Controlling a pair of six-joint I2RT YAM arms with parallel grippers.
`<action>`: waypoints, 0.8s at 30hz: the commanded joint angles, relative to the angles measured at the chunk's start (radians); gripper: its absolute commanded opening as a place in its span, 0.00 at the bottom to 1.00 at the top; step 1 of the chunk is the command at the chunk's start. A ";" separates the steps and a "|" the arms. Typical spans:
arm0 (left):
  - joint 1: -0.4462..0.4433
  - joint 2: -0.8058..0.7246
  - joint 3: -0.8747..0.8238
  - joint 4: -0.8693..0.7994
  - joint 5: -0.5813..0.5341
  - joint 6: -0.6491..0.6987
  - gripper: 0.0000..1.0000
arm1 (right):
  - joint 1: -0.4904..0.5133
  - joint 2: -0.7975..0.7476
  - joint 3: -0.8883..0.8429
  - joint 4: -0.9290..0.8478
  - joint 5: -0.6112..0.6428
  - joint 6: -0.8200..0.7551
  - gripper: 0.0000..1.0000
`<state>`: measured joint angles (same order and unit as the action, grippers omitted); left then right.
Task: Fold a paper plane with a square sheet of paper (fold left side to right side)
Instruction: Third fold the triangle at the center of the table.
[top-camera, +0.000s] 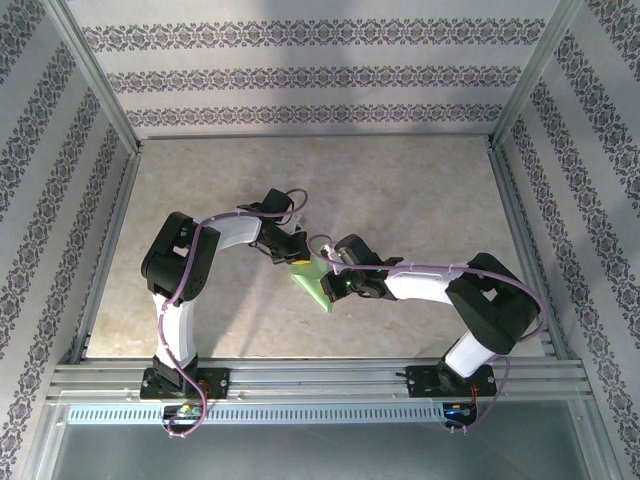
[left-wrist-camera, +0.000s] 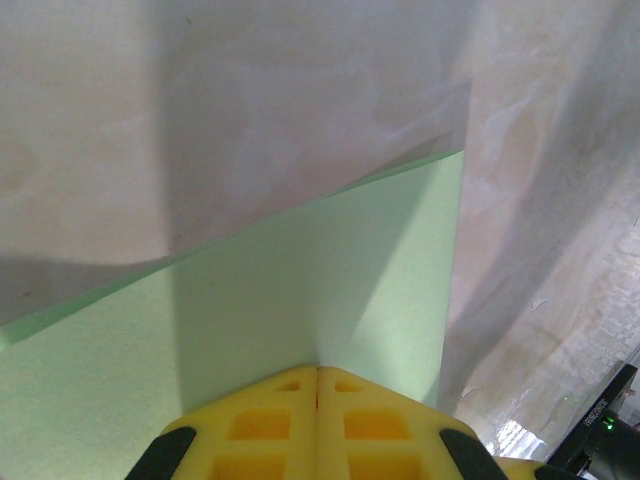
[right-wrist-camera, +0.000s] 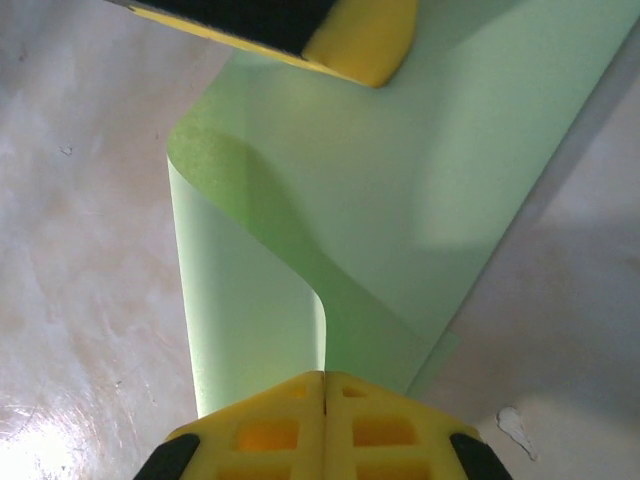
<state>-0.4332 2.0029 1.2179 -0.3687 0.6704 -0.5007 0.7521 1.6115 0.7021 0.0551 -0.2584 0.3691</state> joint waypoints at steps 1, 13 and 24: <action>-0.025 0.045 -0.020 -0.067 -0.068 0.021 0.03 | -0.010 0.016 0.029 -0.011 0.018 0.006 0.00; -0.026 0.045 -0.023 -0.065 -0.069 0.023 0.03 | -0.020 0.030 0.040 -0.005 0.022 0.009 0.00; -0.026 0.045 -0.024 -0.067 -0.069 0.023 0.03 | -0.023 0.040 0.042 -0.002 0.018 0.009 0.00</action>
<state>-0.4332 2.0029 1.2179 -0.3687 0.6701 -0.5007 0.7349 1.6375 0.7246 0.0532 -0.2508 0.3691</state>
